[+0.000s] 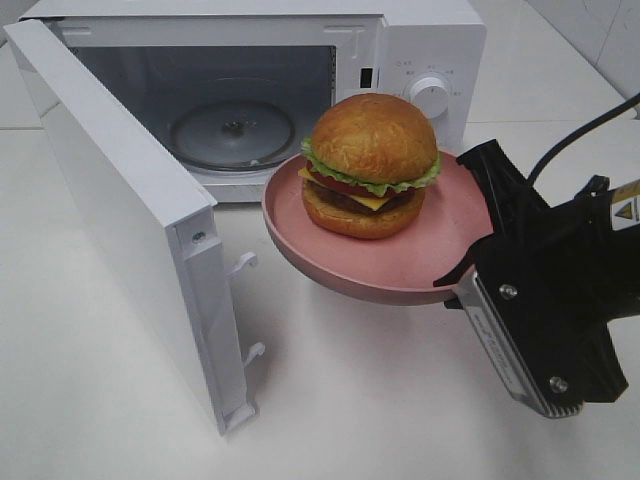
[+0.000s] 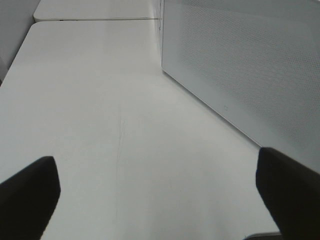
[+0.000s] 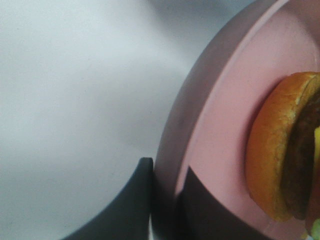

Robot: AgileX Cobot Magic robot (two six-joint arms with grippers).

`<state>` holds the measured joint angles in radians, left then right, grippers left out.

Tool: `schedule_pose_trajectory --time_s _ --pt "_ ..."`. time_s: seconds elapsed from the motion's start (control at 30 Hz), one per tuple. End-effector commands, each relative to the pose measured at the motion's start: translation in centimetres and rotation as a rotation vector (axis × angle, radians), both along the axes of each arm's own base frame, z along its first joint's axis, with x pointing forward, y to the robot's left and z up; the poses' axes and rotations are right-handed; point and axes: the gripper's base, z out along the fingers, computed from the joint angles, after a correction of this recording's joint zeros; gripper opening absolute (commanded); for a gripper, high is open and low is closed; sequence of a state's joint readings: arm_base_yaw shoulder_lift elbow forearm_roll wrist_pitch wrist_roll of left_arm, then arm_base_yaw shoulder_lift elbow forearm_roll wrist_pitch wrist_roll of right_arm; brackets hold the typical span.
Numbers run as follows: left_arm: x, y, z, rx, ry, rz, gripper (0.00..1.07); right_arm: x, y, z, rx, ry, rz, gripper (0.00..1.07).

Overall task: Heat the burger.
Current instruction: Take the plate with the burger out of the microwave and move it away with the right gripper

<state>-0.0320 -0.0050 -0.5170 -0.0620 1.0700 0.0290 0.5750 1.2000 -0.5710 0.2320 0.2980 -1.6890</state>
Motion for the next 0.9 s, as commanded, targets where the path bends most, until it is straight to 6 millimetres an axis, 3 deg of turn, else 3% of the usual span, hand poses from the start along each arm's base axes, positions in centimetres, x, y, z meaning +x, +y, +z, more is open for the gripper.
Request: schedule_pose_trajectory --time_s 0.03,0.5,0.9 --pt "-0.1 0.0 0.0 -0.005 -0.001 0.01 1.0 -0.8 -0.9 1.5 0.039 -0.084 -0.035 0.0" --pt "-0.1 0.0 0.0 -0.005 -0.001 0.01 1.0 -3.8 -4.0 4.3 0.003 -0.123 -0.143 0.0" --pt "-0.1 0.0 0.0 -0.005 -0.001 0.01 1.0 -4.5 -6.0 4.5 -0.055 -0.098 -0.316 0.0"
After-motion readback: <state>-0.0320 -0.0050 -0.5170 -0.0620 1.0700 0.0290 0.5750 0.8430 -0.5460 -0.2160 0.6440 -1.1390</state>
